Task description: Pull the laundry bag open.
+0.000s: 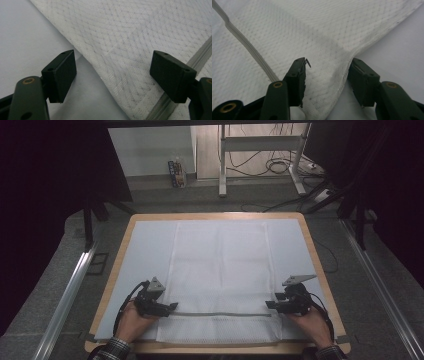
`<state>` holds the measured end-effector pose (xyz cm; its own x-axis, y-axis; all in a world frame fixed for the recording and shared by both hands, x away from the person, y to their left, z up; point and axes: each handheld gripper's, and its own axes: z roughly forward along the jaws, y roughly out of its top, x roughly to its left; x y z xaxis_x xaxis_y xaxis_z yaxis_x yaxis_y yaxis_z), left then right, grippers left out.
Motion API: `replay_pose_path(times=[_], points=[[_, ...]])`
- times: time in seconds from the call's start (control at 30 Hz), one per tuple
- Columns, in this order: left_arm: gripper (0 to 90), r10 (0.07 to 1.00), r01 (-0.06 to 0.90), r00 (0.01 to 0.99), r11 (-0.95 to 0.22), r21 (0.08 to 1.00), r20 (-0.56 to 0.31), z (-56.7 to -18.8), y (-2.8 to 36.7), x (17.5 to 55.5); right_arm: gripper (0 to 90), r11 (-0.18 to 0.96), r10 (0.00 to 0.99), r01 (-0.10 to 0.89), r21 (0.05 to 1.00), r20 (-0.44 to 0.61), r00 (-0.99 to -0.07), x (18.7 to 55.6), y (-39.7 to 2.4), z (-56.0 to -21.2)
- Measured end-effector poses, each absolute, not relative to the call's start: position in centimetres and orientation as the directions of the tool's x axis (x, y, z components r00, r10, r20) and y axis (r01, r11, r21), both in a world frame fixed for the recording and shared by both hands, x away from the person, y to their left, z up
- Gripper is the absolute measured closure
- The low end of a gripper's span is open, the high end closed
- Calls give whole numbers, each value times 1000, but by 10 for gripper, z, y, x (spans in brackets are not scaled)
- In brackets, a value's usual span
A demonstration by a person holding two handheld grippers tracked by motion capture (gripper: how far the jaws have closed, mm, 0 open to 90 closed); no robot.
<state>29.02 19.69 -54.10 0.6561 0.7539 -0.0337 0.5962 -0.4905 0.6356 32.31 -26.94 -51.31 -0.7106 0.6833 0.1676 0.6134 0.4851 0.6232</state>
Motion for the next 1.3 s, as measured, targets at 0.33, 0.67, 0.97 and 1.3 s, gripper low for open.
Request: replay_pose_path(times=[0.33,0.67,0.97,1.3], points=[[212,756,598,654,-485,638,-38,-541,197,290,733,476,673,651,591,232,-703,324,-265,-512],[213,755,597,655,-485,639,-38,-541,197,290,837,387,650,694,607,354,-673,322,-274,-506],[213,755,597,654,-485,639,-39,-542,197,290,648,454,641,676,581,315,-700,320,-269,-514],[213,755,597,654,-483,640,-40,-542,197,290,768,477,636,653,589,281,-718,323,-262,-512]])
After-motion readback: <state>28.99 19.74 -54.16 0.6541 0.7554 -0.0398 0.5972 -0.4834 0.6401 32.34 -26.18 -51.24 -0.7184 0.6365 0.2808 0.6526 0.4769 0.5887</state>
